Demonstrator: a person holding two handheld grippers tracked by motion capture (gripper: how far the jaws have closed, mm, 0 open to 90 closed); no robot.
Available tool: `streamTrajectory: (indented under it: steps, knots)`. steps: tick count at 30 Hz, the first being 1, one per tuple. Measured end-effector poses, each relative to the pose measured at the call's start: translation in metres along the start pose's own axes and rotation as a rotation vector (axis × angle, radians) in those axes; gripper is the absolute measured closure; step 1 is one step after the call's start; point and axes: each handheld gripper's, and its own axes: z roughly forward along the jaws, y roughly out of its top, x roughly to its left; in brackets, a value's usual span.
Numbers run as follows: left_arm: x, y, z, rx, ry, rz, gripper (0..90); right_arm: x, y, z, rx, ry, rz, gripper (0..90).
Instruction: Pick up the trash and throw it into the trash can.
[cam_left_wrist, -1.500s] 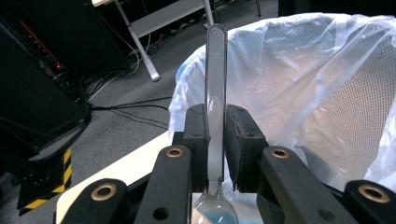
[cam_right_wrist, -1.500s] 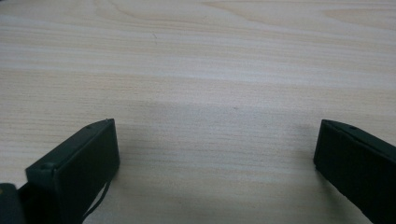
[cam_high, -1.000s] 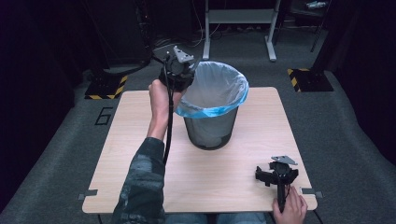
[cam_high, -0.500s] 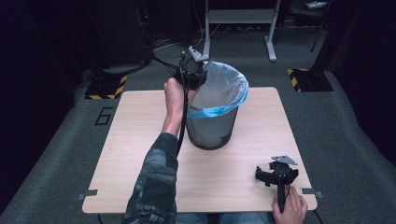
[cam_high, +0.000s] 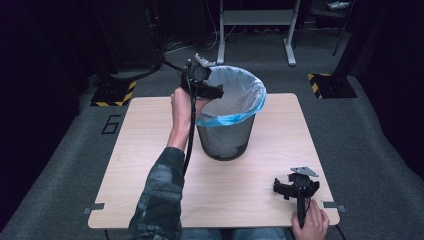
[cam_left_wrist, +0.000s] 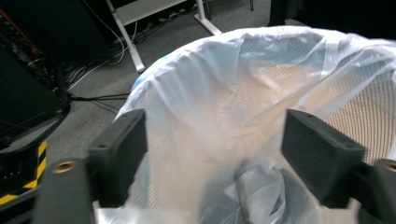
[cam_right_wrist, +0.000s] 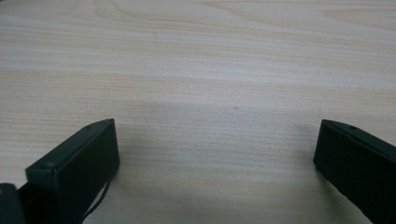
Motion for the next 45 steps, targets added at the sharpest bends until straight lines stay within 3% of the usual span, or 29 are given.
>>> streamTrajectory:
  steps: [5, 11, 18, 26, 34, 43, 45]
  knots:
    - [0.009, -0.01, -0.017, -0.007, -0.018, 0.012, 11.2, 0.0, 0.0, 0.0, 0.001, 0.0, 0.002, 0.0]
    - [0.026, -0.034, -0.041, -0.034, -0.037, 0.024, 9.3, 0.0, 0.0, 0.0, 0.002, 0.0, 0.005, 0.0]
    - [0.042, -0.06, -0.056, -0.042, -0.022, 0.013, 7.9, 0.0, 0.0, 0.0, 0.003, 0.0, 0.001, 0.0]
    - [0.054, -0.096, -0.058, -0.009, -0.012, 0.019, 6.7, 0.0, 0.0, 0.0, 0.003, 0.0, 0.002, 0.0]
    - [0.065, -0.129, -0.052, 0.029, -0.012, -0.009, 6.6, 0.0, 0.0, 0.0, 0.003, 0.0, 0.001, 0.0]
    - [0.081, -0.189, -0.036, 0.105, 0.002, -0.042, 6.3, 0.0, 0.0, 0.0, 0.003, 0.0, 0.001, 0.0]
    - [0.084, -0.196, -0.034, 0.112, 0.003, -0.049, 6.3, 0.0, 0.0, 0.0, 0.003, 0.0, 0.001, 0.0]
